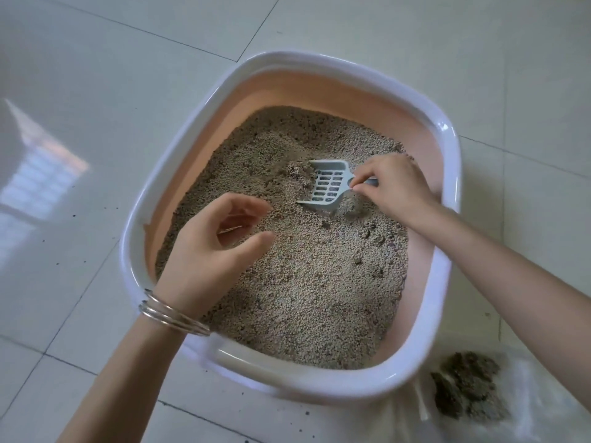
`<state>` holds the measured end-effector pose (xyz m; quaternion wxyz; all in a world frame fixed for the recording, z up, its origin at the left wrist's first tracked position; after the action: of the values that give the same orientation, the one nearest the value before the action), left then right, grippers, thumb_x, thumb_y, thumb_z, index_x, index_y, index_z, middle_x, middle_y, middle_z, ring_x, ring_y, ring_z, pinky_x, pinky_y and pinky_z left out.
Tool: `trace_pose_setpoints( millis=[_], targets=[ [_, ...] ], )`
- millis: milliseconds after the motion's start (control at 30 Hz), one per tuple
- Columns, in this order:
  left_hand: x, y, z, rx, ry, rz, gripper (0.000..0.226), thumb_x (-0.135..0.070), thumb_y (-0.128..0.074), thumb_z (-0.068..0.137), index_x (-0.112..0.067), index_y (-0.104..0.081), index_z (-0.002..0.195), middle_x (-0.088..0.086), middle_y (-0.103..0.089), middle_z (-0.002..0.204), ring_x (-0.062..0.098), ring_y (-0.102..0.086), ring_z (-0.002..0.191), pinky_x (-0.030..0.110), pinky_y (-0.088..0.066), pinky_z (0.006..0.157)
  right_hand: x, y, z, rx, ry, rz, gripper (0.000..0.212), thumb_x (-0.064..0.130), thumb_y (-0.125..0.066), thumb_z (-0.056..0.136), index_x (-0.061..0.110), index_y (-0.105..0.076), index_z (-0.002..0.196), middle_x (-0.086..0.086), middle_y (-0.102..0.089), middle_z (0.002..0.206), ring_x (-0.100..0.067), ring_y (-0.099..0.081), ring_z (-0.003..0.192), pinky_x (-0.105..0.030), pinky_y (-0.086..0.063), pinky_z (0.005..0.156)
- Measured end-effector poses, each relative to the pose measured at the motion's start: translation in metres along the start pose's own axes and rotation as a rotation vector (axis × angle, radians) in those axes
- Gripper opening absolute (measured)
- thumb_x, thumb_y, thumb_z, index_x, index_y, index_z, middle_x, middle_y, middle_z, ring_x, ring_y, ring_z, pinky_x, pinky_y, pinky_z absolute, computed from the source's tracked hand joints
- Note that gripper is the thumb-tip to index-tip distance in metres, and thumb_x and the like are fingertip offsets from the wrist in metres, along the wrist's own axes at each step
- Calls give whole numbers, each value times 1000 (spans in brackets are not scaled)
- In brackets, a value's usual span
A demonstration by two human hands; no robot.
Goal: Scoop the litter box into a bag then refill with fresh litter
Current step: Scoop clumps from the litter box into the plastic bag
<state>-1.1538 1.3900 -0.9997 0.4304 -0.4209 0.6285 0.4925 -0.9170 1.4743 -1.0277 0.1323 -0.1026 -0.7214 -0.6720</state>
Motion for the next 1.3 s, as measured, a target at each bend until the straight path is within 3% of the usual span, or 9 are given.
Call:
trace_pose_setpoints(
  millis=[500, 633, 833, 967, 1100, 1300],
  targets=[
    [15, 10, -4, -39, 51, -5, 24, -25, -69, 65, -30, -64, 88, -13, -68, 96, 2, -63, 94, 20, -50, 88, 64, -32, 29, 24, 121, 156, 13, 22, -70, 80, 17, -73, 92, 4, -67, 106, -17, -56, 98, -42, -45, 95],
    [15, 11, -7, -40, 56, 0, 24, -25, -68, 65, -31, -63, 88, -11, -68, 97, 3, -63, 94, 20, -51, 88, 86, -41, 28, -10, 170, 153, 15, 24, -68, 82, 17, -72, 94, 5, -66, 107, -13, -49, 94, -31, -39, 87],
    [15, 11, -13, -51, 65, 5, 24, -25, -68, 65, -30, -63, 88, -11, -67, 95, 5, -63, 93, 24, -51, 89, 98, -49, 19, -27, 187, 196, 14, 24, -67, 84, 16, -73, 94, 4, -66, 107, -15, -53, 99, -30, -44, 85],
    [15, 11, -19, -56, 70, 17, 25, -26, -67, 65, -27, -63, 90, -9, -66, 96, 5, -63, 94, 25, -51, 91, 94, -48, 9, -10, 179, 239, 15, 23, -67, 84, 17, -73, 96, 5, -65, 109, -10, -48, 96, -23, -36, 82],
    [11, 12, -24, -63, 64, 13, 25, -26, -67, 64, -27, -63, 89, -9, -66, 96, 5, -63, 93, 24, -51, 90, 86, -35, -3, 4, 164, 320, 12, 21, -69, 81, 17, -73, 92, 5, -66, 104, -14, -55, 99, -37, -48, 91],
    [7, 12, -32, -73, 53, 4, 24, -24, -67, 65, -26, -63, 89, -8, -66, 95, 6, -63, 92, 20, -50, 88, 56, 10, -33, -42, 174, 297, 12, 19, -70, 81, 17, -74, 92, 5, -68, 100, -15, -57, 98, -38, -45, 94]
  ],
)
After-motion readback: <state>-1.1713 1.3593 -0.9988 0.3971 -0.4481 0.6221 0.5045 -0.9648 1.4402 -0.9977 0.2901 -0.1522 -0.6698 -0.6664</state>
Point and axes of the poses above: each hand's wrist, its own z-axis towards the middle knuckle, its own y-axis out of the back of the hand, x = y × z, the point moved 6 cm from there along z, towards the middle knuckle
